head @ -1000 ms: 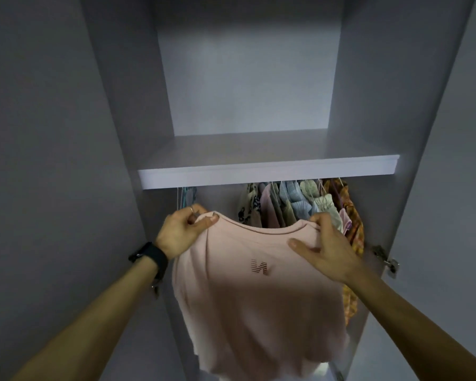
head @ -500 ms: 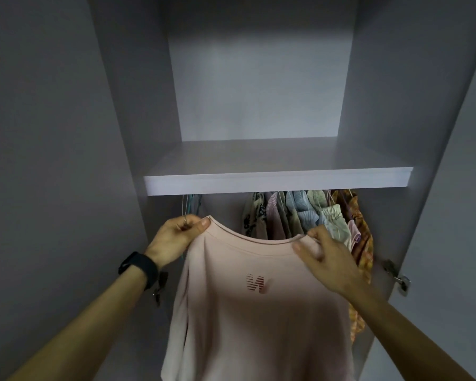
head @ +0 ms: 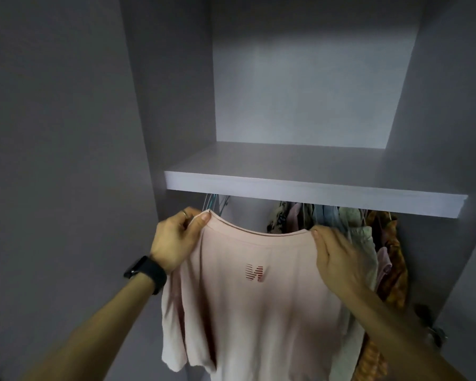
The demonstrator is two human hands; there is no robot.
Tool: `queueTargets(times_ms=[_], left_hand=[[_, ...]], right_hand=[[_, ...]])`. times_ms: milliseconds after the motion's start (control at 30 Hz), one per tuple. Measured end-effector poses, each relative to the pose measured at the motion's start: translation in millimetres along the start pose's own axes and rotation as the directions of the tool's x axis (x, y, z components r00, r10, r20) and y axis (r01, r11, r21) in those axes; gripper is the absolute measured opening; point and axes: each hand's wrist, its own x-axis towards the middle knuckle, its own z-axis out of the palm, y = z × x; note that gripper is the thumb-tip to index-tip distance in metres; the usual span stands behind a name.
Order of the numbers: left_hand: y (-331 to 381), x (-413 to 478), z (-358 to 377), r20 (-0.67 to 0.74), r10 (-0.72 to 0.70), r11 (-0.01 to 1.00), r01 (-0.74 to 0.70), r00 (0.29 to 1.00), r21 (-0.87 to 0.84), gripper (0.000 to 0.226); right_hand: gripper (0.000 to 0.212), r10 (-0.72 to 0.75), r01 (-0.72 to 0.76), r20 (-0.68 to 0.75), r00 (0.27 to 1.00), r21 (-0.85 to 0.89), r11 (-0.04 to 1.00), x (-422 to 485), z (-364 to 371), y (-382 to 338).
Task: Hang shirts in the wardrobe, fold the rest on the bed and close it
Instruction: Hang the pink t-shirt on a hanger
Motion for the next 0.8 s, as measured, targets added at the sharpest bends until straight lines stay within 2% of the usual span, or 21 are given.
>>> queueTargets(times_ms=[100,200,267,333,400,500,533,600,700,800], left_hand=[[3,-1,-9,-0.018,-0.019,0.995,0.021,1.000,0.094,0.017],[7,0,-16,-0.034,0.006,0.980,0.001,0.999,0.201,0.020],[8,3,-24,0.001,0.044,0.950,-0.042,0.999,0.310,0.028],[7,7,-34,0.058,0.050,0.921,-0.068,0.997,0.383,0.032],[5,7,-40,0.081,0.014,0.912,-0.046,0.997,0.407,0.030],[2,2,-40,0.033,-0.073,0.967,0.063,0.997,0.249,0.021],[2,0,-39,0.022,-0.106,0.976,0.100,0.994,0.193,0.019],[-2,-4,-39,0.033,-0.155,0.980,0.150,0.987,0.133,0.017],[-11,-9,-41,0.052,-0.221,0.975,0.220,0.974,0.017,0.014],[-17,-15,-38,0.078,-0.252,0.962,0.258,0.965,-0.091,0.014]], right_hand=[[0.035,0.127,-0.130,0.028,0.991,0.211,0.969,3,4,-7],[0.038,0.252,-0.258,0.059,0.966,0.298,0.919,10,6,-12],[0.038,0.231,-0.248,0.094,0.968,0.258,0.934,14,7,-15],[0.033,0.123,-0.142,0.140,0.983,0.135,0.981,15,7,-12],[0.036,0.090,-0.113,0.285,0.954,0.067,0.991,16,6,-8],[0.045,0.132,-0.251,0.587,0.799,0.126,0.960,15,7,-5],[0.041,0.141,-0.333,0.644,0.752,0.186,0.924,14,6,-7],[0.036,0.182,-0.483,0.689,0.702,0.273,0.832,10,6,-11],[0.028,0.210,-0.507,0.668,0.714,0.286,0.813,2,6,-16],[0.008,0.226,-0.450,0.566,0.793,0.295,0.843,-5,9,-21]])
